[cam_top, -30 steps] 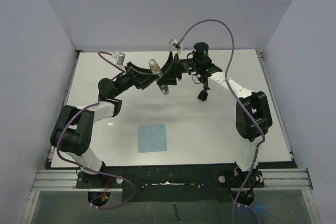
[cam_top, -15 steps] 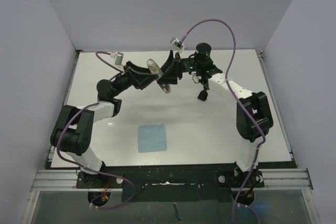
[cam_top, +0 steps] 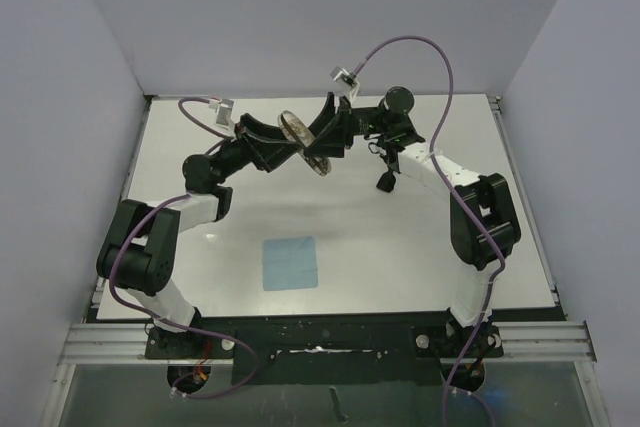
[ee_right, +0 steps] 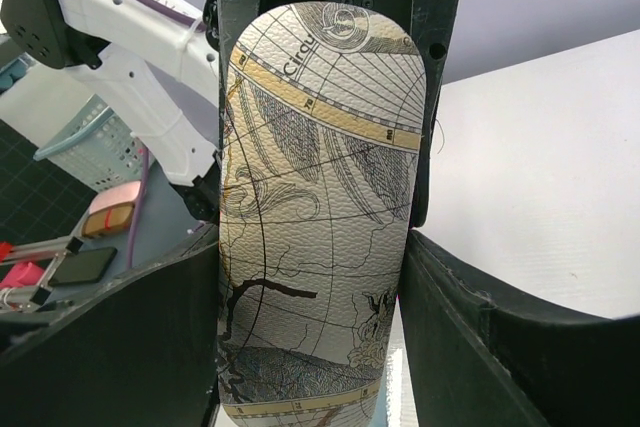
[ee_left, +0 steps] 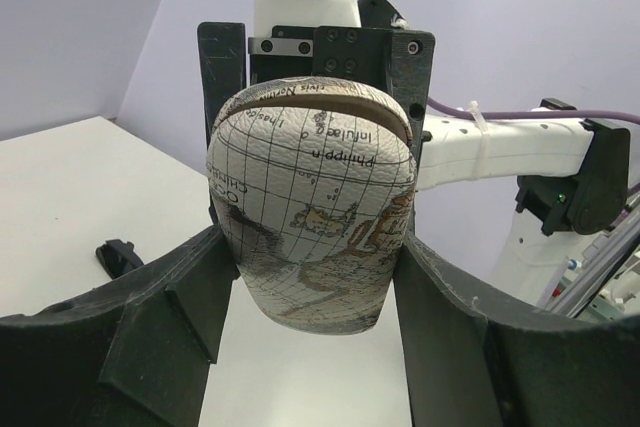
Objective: Organize the sunglasses
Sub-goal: Open the sunglasses case.
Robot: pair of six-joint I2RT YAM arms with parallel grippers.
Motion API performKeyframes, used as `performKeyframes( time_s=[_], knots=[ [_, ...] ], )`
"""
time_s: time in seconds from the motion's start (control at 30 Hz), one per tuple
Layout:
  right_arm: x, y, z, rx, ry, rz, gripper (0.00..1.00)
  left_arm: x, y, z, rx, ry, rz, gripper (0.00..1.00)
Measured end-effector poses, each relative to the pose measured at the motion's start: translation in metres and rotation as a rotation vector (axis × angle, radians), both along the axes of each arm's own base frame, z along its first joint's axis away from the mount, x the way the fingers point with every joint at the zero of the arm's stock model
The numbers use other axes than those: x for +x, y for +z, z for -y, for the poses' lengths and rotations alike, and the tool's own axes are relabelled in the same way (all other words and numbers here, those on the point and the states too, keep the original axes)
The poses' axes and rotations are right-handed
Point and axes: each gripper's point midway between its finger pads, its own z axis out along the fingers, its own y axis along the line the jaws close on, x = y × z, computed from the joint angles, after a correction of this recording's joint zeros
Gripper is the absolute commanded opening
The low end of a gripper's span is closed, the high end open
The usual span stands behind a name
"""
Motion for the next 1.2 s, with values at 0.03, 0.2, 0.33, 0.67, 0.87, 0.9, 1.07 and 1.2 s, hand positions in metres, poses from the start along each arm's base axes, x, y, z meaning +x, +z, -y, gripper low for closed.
performKeyframes(
  time_s=[0.03,0.2,0.33,0.67,0.87,0.9,1.07,1.2],
  knots=[
    [-0.001,0.001,0.0,0.003,0.003,-0.004,0.0,0.0,0.001,0.0,-0.002,0.0,0.003,0.03],
    [-0.004,0.01,0.005,0.026,0.014,-0.019,0.0,-0.002,0.005,0.002,-0.007,-0.007,0.019,0.03],
    [-0.007,0.015,0.008,0.042,0.031,-0.026,0.0,-0.006,0.01,0.004,-0.009,-0.011,0.037,0.04],
    [-0.012,0.023,0.012,0.062,0.048,-0.019,0.0,-0.01,0.015,0.006,0.001,-0.004,0.079,0.05],
    [-0.013,0.025,0.013,0.067,0.048,-0.014,0.0,-0.01,0.016,0.007,0.003,0.002,0.091,0.04],
    [-0.013,0.025,0.013,0.068,0.049,-0.015,0.0,-0.01,0.016,0.007,0.003,0.002,0.091,0.05],
    [-0.014,0.027,0.015,0.067,0.052,-0.024,0.0,-0.011,0.016,0.008,0.002,-0.001,0.091,0.05],
    [-0.015,0.028,0.017,0.067,0.055,-0.031,0.0,-0.011,0.015,0.008,0.002,-0.004,0.092,0.05]
  ],
)
